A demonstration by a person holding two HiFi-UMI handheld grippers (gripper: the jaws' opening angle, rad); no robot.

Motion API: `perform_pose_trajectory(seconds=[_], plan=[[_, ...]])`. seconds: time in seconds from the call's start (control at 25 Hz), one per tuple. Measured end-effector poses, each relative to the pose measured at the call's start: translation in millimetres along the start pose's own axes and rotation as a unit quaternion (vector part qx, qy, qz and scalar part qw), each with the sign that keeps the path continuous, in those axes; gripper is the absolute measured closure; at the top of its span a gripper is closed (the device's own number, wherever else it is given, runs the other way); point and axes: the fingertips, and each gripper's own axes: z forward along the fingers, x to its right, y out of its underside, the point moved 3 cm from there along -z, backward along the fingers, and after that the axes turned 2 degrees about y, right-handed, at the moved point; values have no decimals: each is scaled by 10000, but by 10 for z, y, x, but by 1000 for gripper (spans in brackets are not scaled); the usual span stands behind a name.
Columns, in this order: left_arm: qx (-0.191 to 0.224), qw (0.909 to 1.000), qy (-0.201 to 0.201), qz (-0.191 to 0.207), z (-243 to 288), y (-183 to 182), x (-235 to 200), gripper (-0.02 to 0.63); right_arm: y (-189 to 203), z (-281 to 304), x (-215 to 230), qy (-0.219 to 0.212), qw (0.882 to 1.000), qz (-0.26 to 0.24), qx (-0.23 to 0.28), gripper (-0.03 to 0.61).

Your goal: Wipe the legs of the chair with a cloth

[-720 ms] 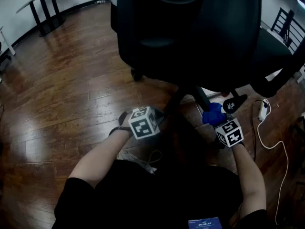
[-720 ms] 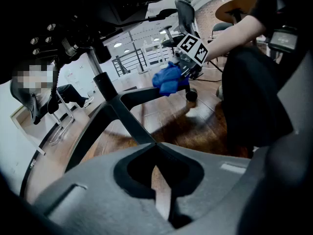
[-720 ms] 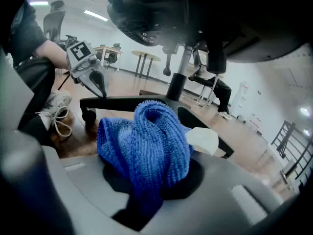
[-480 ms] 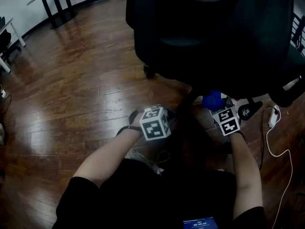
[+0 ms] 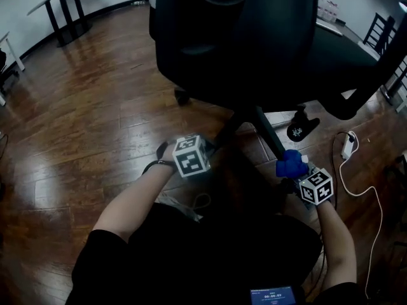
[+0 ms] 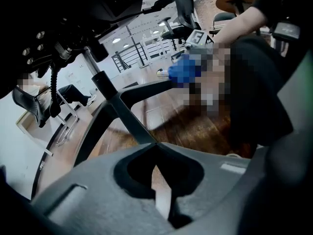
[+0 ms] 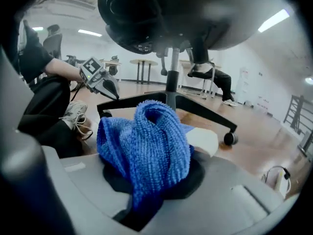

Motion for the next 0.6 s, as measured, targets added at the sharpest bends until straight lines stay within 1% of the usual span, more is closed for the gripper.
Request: perform_pose_trajectory(seconds=[0.08,0.12,0.24,0.32,0.4,0.52,0.6], plan=[[-14,10000,-10,-14,-3,10,1,613,245,-189,-13,152,9997,163,-26,502],[-14,10000,-22,-17,-3,8,1,612,308,-235,-16,248,9995,190,-25,502],[-20,10000,-58,8,7,-23,-1,613,284,-222,30,423,9989,177,-105,502],[-41,10000,-55,54,9,-34,6,613,153,-127,79,395,9989,223,-129,500],[-42,10000,-19,53,1,-27,10,613,-47,37,108,327,9993,193,-49,499],[-64,10000,29,18,-4,-30,6,612,-443,363,153,313,9994,-42,155,499],[-142,9998,28,95,4,-37,10,612,-721,593,201,307,9990,-88,312,497]])
